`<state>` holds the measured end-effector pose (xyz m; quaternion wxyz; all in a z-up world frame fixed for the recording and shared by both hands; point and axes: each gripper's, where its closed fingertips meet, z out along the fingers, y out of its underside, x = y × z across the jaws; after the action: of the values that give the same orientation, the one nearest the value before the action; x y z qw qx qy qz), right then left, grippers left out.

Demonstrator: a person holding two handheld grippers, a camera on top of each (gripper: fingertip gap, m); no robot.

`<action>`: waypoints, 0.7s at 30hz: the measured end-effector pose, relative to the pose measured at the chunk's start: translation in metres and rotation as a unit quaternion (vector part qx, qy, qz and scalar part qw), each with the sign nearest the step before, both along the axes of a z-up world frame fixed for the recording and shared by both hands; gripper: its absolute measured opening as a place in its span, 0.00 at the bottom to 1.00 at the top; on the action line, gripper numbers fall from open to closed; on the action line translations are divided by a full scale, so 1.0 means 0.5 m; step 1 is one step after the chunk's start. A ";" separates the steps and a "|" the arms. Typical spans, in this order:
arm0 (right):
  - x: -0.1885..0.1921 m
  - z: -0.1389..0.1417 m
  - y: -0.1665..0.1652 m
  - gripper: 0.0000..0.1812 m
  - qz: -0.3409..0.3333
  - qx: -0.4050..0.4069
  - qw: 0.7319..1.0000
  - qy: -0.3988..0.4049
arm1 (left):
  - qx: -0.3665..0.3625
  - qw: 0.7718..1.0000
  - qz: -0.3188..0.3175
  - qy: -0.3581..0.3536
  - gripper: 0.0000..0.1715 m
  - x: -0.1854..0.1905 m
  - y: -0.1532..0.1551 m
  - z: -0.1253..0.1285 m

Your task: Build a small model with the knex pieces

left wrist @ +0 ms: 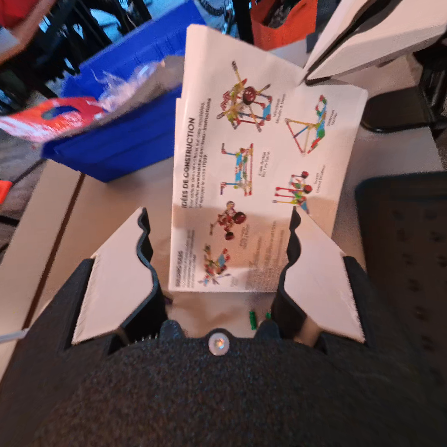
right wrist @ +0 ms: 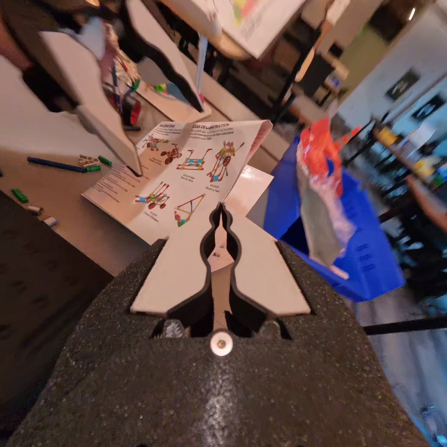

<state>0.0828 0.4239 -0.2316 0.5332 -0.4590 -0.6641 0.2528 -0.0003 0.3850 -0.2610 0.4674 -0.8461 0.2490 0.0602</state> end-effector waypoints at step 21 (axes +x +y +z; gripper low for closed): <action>0.063 0.265 -0.004 0.34 0.010 0.029 0.984 0.173 | 0.061 0.954 -0.222 -0.193 0.00 0.088 -0.079 0.161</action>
<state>0.1140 0.4219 -0.0990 0.6501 -0.3861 -0.5737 0.3149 0.0437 0.3455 -0.1804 0.5586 -0.7349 0.3318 -0.1944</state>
